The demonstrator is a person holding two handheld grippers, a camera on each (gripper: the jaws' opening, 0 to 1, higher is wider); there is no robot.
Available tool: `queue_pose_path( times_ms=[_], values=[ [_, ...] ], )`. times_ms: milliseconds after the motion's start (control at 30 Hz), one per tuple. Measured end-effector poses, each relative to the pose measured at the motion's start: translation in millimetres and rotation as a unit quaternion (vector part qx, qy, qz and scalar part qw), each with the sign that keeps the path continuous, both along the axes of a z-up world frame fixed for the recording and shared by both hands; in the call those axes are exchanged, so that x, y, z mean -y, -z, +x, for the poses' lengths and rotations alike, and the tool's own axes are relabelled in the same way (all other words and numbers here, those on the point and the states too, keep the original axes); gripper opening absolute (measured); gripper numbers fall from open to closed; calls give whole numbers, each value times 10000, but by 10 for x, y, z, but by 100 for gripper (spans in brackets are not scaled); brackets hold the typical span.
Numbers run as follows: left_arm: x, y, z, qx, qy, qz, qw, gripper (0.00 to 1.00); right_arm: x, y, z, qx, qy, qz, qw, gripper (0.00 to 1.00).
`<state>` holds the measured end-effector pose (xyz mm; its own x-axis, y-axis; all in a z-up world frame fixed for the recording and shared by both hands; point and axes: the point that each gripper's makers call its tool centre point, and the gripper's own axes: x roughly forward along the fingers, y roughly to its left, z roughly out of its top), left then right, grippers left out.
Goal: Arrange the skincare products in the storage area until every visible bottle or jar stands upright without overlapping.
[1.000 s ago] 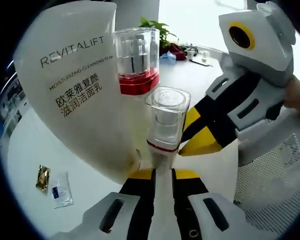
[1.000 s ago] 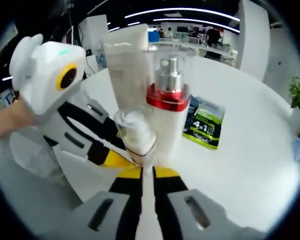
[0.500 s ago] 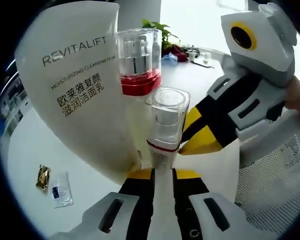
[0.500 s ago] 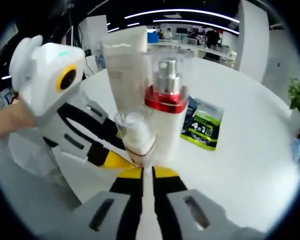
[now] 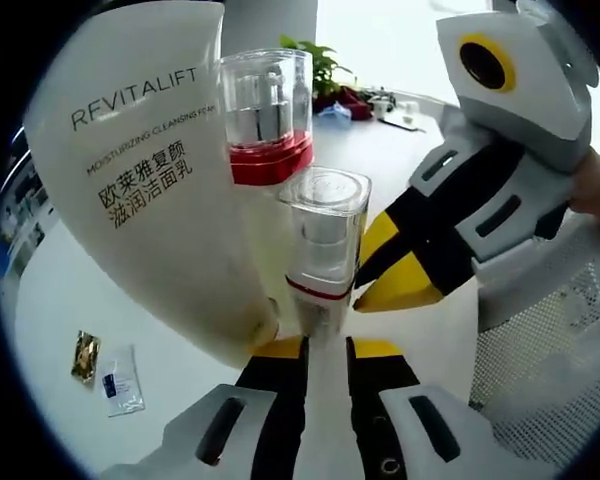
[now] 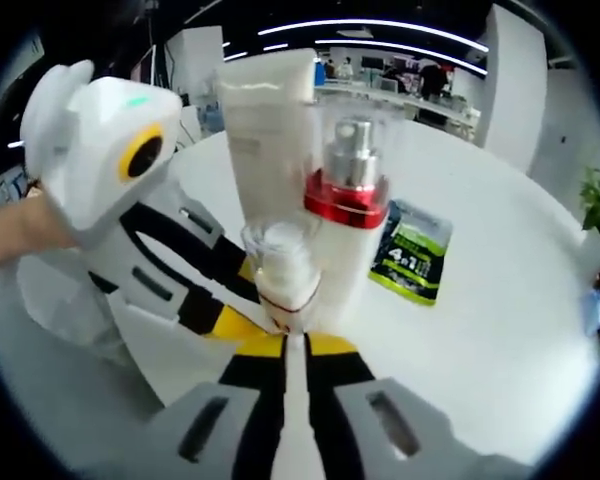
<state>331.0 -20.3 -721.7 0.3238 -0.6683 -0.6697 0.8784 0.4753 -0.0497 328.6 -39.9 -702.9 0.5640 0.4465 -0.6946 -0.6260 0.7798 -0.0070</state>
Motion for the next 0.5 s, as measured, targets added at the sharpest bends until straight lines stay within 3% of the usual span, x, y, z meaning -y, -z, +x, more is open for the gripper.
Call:
queue_pose_path(
  times_ms=[500],
  values=[
    [-113,-122,-21,108,-34,38,9999,13,25,-65,-50,89,49,-17,9999,8]
  ],
)
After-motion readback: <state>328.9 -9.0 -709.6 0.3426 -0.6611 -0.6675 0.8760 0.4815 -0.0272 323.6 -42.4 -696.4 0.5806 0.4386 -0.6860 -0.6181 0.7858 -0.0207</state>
